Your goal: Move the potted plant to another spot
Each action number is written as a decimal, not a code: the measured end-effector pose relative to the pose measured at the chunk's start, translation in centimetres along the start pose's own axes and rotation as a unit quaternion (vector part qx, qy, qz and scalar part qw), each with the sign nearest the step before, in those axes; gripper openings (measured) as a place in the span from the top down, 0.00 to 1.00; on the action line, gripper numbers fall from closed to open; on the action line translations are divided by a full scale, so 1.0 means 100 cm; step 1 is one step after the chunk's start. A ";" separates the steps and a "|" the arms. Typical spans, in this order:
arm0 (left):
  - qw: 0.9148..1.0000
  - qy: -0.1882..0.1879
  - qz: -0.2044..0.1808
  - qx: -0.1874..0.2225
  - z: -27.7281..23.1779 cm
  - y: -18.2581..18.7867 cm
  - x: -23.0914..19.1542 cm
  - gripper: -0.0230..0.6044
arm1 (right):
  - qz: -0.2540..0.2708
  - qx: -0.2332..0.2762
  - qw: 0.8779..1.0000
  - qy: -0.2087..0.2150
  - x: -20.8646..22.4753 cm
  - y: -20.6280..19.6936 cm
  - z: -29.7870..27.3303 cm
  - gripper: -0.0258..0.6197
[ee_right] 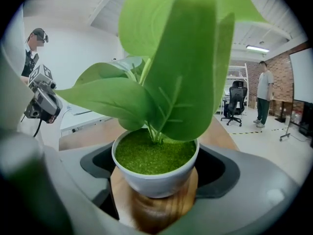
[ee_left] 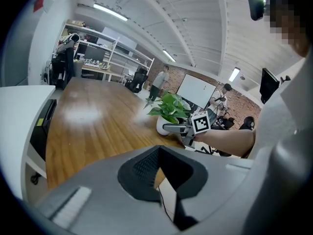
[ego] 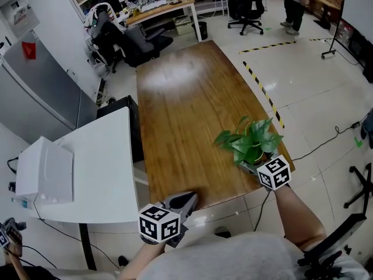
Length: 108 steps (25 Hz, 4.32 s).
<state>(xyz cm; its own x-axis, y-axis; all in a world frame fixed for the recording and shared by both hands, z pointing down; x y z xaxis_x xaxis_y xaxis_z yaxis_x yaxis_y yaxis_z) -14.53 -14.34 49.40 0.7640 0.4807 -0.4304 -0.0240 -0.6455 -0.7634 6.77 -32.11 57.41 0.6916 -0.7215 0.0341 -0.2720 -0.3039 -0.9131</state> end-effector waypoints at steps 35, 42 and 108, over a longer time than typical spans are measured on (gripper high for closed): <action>0.999 0.021 0.023 0.037 0.041 0.003 -0.009 0.97 | 0.012 0.010 0.999 0.030 -0.042 0.048 0.003 0.22; 0.997 0.040 0.025 0.055 0.059 0.006 -0.015 0.97 | 0.026 0.012 0.998 0.054 -0.065 0.064 -0.004 0.22; 0.872 0.370 0.246 0.204 0.322 -0.170 0.007 0.97 | 0.178 -0.014 0.873 0.454 -0.490 0.089 -0.152 0.22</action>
<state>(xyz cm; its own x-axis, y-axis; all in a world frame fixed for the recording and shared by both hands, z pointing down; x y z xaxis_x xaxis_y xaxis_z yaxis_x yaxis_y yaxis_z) -34.33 16.07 46.62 0.8006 -0.4067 -0.4401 -0.5776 -0.3284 -0.7473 -39.74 -8.91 53.83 -0.2531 -0.9649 0.0698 -0.3874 0.0350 -0.9213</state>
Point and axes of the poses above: the fingertips, and each gripper's own axes: z backward along the fingers, x to its right, y out of its top, the point moved 5 cm from there along z, backward along the fingers, and after that the axes turned 4 degrees about -y, right-handed, at the moved point
